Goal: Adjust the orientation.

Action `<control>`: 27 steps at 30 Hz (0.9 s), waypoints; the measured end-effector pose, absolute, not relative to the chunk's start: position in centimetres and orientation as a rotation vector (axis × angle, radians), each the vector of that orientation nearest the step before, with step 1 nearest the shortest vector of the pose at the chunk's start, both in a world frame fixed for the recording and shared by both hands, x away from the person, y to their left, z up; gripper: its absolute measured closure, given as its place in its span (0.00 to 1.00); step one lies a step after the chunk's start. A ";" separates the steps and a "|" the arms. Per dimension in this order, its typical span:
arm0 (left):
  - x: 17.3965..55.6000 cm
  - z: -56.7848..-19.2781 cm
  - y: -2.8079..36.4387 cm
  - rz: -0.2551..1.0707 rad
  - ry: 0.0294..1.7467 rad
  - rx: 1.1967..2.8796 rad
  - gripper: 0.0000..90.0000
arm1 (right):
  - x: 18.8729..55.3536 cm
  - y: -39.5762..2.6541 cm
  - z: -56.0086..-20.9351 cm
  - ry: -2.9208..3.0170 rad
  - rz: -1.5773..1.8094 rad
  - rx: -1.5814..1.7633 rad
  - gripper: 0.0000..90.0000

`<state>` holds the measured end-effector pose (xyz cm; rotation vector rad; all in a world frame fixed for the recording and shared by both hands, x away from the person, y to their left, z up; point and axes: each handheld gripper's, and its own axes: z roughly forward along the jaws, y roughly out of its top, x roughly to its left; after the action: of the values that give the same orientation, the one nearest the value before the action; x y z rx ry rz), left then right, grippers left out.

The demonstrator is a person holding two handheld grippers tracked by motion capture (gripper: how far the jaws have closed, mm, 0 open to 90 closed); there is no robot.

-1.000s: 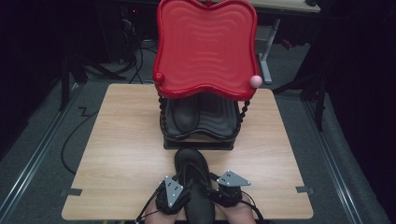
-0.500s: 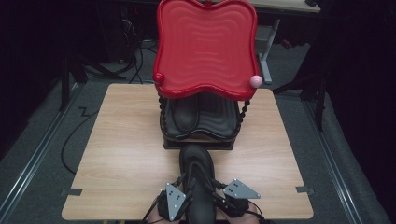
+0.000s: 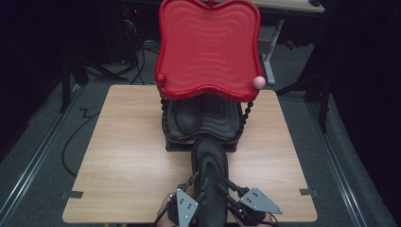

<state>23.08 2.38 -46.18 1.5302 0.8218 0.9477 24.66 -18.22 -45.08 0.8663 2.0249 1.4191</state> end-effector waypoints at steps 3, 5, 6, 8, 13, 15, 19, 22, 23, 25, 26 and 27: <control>24.7 -45.5 1.6 0.957 0.799 1.522 0.71 | 25.6 -18.8 -44.5 1.988 1.413 0.878 0.79; 26.0 -44.9 1.2 0.936 0.801 1.519 0.71 | 26.6 -19.2 -44.0 1.954 1.412 0.891 0.80; 27.2 -44.4 0.8 0.948 0.792 1.524 0.71 | 27.5 -19.6 -43.7 1.925 1.421 0.907 0.80; 28.6 -44.0 0.3 0.963 0.783 1.525 0.71 | 28.6 -19.8 -43.4 1.896 1.415 0.916 0.80; 31.3 -43.5 0.2 1.010 0.773 1.512 0.73 | 31.0 -19.6 -42.8 1.849 1.398 0.922 0.81; 32.6 -43.3 0.4 1.020 0.778 1.500 0.73 | 32.2 -19.3 -42.4 1.827 1.399 0.928 0.81; 35.0 -43.0 0.5 1.056 0.790 1.470 0.75 | 34.2 -18.5 -41.7 1.774 1.391 0.946 0.81; 36.8 -43.3 0.7 1.049 0.836 1.465 0.77 | 35.8 -17.5 -41.4 1.740 1.378 0.977 0.81; 36.8 -43.3 0.7 1.049 0.836 1.465 0.77 | 35.8 -17.5 -41.4 1.740 1.378 0.977 0.81; 37.8 -43.6 0.9 1.018 0.861 1.484 0.77 | 36.9 -16.9 -41.6 1.733 1.343 1.008 0.82; 37.9 -43.7 1.0 1.015 0.863 1.479 0.76 | 37.1 -16.8 -41.7 1.735 1.339 1.024 0.82; 37.9 -43.7 1.0 1.016 0.863 1.477 0.76 | 37.2 -16.8 -41.7 1.724 1.346 1.023 0.82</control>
<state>37.94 1.01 -43.67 1.4765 0.8628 1.0159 37.18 -16.78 -41.68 1.0232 1.7245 1.3464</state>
